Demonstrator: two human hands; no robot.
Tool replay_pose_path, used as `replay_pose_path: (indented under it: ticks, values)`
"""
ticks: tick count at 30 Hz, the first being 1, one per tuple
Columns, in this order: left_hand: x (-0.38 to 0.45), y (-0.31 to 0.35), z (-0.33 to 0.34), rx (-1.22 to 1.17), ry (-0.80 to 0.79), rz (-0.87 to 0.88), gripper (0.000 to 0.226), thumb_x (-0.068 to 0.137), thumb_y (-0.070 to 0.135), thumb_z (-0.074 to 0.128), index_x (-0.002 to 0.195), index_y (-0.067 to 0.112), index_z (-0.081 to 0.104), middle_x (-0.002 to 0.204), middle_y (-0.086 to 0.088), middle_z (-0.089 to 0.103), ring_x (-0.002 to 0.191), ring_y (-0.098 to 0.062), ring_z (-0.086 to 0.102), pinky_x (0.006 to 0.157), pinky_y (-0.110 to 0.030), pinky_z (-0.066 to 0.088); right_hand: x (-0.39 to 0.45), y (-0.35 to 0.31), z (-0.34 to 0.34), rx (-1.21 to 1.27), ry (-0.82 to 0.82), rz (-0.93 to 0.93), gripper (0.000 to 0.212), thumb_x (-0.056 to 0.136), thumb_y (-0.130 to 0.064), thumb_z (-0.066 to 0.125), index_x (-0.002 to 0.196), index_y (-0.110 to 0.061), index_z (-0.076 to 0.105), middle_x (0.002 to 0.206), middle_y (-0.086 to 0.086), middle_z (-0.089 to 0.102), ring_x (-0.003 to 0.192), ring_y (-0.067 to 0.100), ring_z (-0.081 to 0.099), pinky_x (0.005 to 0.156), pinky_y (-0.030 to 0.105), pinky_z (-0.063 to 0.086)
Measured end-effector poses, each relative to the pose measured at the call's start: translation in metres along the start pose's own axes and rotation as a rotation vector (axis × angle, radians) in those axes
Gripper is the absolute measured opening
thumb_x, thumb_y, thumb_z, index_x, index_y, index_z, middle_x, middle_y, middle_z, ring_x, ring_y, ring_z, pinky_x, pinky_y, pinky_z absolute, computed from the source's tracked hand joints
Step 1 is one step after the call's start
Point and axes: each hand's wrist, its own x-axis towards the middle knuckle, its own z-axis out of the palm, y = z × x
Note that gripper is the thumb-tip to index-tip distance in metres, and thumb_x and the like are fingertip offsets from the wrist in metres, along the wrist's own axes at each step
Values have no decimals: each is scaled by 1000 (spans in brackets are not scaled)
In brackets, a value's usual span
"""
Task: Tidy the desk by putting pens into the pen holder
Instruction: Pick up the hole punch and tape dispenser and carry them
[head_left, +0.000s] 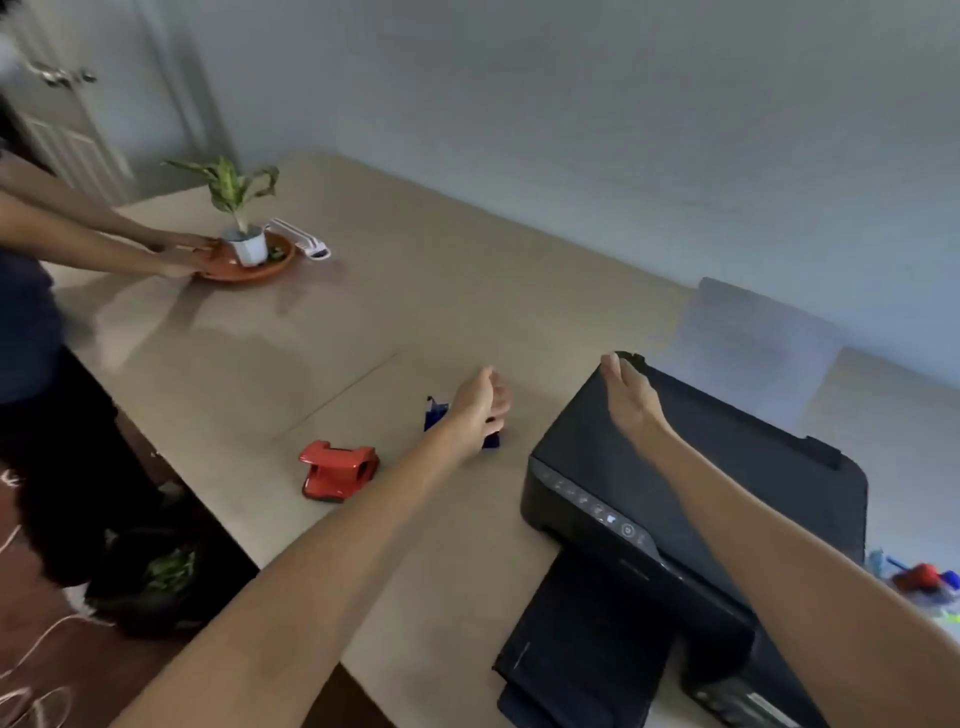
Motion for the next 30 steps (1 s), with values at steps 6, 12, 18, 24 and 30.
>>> replay_pose_path:
  ticks: [6, 12, 18, 24, 30]
  values:
    - [51, -15, -161, 957, 232, 126, 33, 95, 12, 44, 122, 1, 59, 131, -21, 59, 120, -35, 55, 101, -41, 43, 38, -24, 112, -384, -325, -65, 59, 93, -29, 56, 144, -8, 35, 148, 12, 44, 135, 28, 42, 107, 38, 37]
    - [82, -38, -239, 1381, -34, -48, 62, 80, 9, 53, 140, 22, 45, 137, -7, 55, 126, -28, 52, 103, -34, 47, 80, -10, 182, -744, -478, -63, 76, 78, -20, 71, 142, -6, 33, 138, 16, 49, 124, 34, 47, 97, 37, 43]
    - [104, -44, -259, 1564, -107, 23, 63, 78, 9, 59, 138, 25, 49, 139, -3, 54, 128, -27, 51, 106, -37, 43, 107, 6, 217, -920, -545, -122, 51, 67, -16, 78, 110, -4, 54, 113, 15, 62, 99, 31, 60, 74, 32, 47]
    - [105, -38, -269, 1428, -144, -92, 67, 73, 9, 68, 136, 20, 49, 130, -5, 58, 112, -25, 59, 79, -26, 45, 109, 11, 225, -877, -582, -147, 42, 73, -28, 74, 104, -4, 57, 102, 14, 66, 79, 24, 58, 65, 33, 46]
    - [80, 6, -252, 1362, -183, -41, 48, 69, 17, 73, 116, 17, 61, 96, 1, 60, 84, -18, 57, 63, -23, 43, 100, -24, 198, -772, -528, -274, 34, 72, -30, 74, 93, -15, 52, 91, 3, 61, 77, 19, 59, 58, 25, 46]
